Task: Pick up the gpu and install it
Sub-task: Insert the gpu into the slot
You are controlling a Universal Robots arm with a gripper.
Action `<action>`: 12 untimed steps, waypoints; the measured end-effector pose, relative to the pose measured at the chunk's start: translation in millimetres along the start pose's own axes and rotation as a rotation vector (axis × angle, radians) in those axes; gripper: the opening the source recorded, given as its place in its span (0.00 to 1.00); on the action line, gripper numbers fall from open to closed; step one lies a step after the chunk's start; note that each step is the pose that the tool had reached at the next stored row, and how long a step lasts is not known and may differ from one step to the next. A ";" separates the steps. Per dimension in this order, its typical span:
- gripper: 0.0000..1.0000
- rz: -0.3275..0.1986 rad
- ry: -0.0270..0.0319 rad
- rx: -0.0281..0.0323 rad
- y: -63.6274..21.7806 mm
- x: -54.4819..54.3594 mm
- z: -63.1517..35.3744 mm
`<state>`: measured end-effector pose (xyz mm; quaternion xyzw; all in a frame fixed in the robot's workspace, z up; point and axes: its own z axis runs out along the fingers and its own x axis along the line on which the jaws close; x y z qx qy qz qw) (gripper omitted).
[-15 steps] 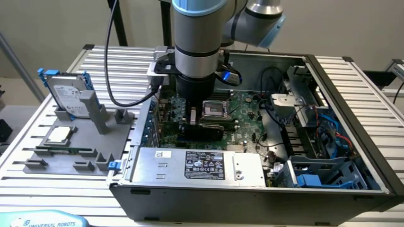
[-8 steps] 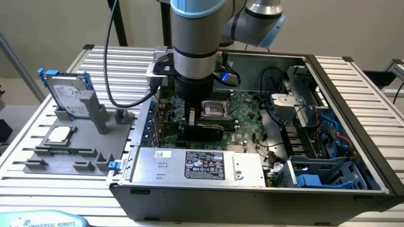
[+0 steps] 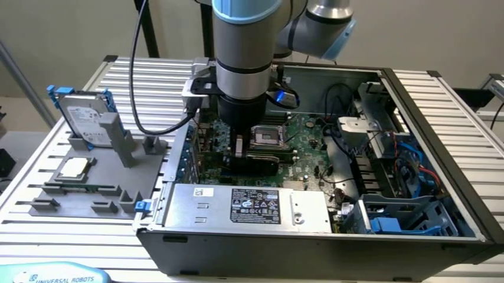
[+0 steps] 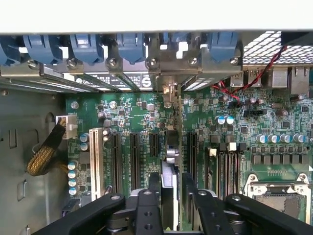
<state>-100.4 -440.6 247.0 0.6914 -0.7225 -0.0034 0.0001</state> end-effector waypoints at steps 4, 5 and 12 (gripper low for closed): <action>0.35 0.000 0.0006 -0.0003 -0.1 0.1 -5.9; 0.35 0.000 0.0006 -0.0004 -0.1 0.0 -9.5; 0.35 -0.001 0.0005 -0.0003 0.1 -0.1 -41.0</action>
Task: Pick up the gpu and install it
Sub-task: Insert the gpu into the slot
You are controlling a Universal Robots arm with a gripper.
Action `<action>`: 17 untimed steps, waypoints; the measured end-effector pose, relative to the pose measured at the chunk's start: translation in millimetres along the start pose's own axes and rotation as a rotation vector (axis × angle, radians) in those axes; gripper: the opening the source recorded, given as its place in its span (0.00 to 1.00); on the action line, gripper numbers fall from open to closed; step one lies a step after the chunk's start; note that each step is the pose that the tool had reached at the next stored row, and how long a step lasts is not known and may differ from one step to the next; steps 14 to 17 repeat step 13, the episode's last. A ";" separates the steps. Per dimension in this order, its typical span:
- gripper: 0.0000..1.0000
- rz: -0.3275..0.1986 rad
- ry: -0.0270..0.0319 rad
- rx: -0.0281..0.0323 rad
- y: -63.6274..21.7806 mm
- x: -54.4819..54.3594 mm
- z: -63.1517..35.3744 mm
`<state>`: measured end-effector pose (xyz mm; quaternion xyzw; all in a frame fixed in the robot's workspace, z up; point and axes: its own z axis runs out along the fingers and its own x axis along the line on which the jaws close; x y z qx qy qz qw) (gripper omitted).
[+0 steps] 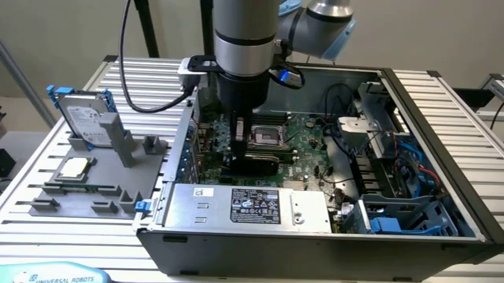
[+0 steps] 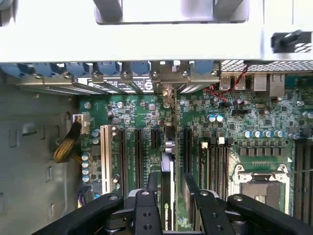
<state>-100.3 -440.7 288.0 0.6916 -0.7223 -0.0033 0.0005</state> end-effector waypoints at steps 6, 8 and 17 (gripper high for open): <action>0.19 0.000 -0.0002 0.0001 0.1 -0.1 -13.5; 0.11 0.000 -0.0002 0.0001 0.0 -0.1 -13.5; 0.11 0.000 -0.0001 0.0000 0.1 -0.1 -13.6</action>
